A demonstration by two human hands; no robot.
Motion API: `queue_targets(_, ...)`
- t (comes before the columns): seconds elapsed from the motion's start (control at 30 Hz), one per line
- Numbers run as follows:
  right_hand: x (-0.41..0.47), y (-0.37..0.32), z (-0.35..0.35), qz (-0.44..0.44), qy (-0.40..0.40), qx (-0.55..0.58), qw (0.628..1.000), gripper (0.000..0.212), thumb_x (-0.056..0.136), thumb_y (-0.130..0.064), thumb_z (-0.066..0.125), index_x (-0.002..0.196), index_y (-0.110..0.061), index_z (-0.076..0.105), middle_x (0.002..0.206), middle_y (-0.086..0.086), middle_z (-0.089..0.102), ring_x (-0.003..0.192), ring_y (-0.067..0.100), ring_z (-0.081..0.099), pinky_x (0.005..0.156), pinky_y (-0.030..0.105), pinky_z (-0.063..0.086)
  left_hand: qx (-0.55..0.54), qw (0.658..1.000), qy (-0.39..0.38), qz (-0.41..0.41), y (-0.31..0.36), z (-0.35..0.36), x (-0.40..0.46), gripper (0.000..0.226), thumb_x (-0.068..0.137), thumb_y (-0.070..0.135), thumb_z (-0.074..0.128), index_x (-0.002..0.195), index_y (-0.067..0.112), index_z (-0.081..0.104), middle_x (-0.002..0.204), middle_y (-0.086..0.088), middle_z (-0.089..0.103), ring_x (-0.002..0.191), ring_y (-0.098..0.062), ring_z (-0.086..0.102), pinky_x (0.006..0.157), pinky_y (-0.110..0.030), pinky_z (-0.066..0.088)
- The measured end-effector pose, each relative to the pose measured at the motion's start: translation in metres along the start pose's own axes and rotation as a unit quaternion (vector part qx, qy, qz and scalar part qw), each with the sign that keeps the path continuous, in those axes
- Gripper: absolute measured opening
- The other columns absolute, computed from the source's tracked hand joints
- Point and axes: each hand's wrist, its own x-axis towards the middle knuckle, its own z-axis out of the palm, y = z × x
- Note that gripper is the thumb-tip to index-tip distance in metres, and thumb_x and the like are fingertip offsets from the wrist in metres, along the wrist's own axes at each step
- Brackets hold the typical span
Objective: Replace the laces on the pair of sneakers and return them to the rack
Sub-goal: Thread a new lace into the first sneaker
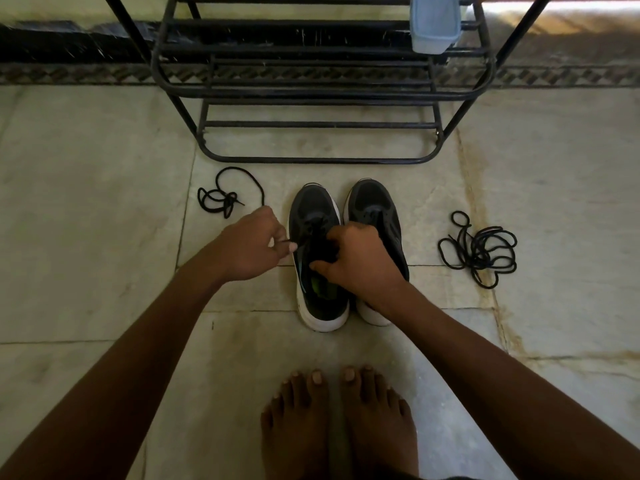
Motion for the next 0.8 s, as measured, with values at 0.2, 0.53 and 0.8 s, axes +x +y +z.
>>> queue_targets(0.2, 0.008, 0.01, -0.009, 0.019, 0.019, 0.007, 1.0, 0.043, 0.075, -0.047, 0.084, 0.094, -0.014, 0.064, 0.086, 0.001, 0.061, 0.076, 0.014, 0.057, 0.065, 0.019, 0.044, -0.099, 0.986, 0.118, 0.062, 0.005, 0.0, -0.009, 0.044, 0.096, 0.058, 0.039, 0.089, 0.029, 0.07, 0.094, 0.007, 0.063, 0.089, -0.013, 0.063, 0.088, -0.054, 0.05)
queue_targets(0.53, 0.007, 0.001, -0.004, 0.01, -0.051, 0.0, 0.999, 0.047, 0.07, -0.051, 0.088, 0.083, -0.019, 0.057, 0.074, -0.006, 0.056, 0.064, 0.006, 0.052, 0.061, 0.021, 0.045, -0.171, 0.949, 0.245, 0.105, 0.024, -0.007, -0.017, 0.025, 0.107, 0.031, 0.049, 0.092, 0.015, 0.061, 0.066, -0.002, 0.06, 0.056, -0.012, 0.057, 0.054, -0.038, 0.048)
queue_targets(0.8, 0.012, -0.003, -0.023, -0.069, 0.056, 0.199, 0.976, 0.039, 0.082, -0.02, 0.082, 0.107, -0.011, 0.053, 0.102, 0.001, 0.065, 0.089, 0.013, 0.066, 0.075, 0.032, 0.058, -0.228, 0.931, 0.259, 0.121, 0.036, -0.016, -0.023, 0.011, 0.101, 0.021, 0.065, 0.106, 0.015, 0.073, 0.082, 0.003, 0.072, 0.063, -0.028, 0.066, 0.062, -0.051, 0.057)
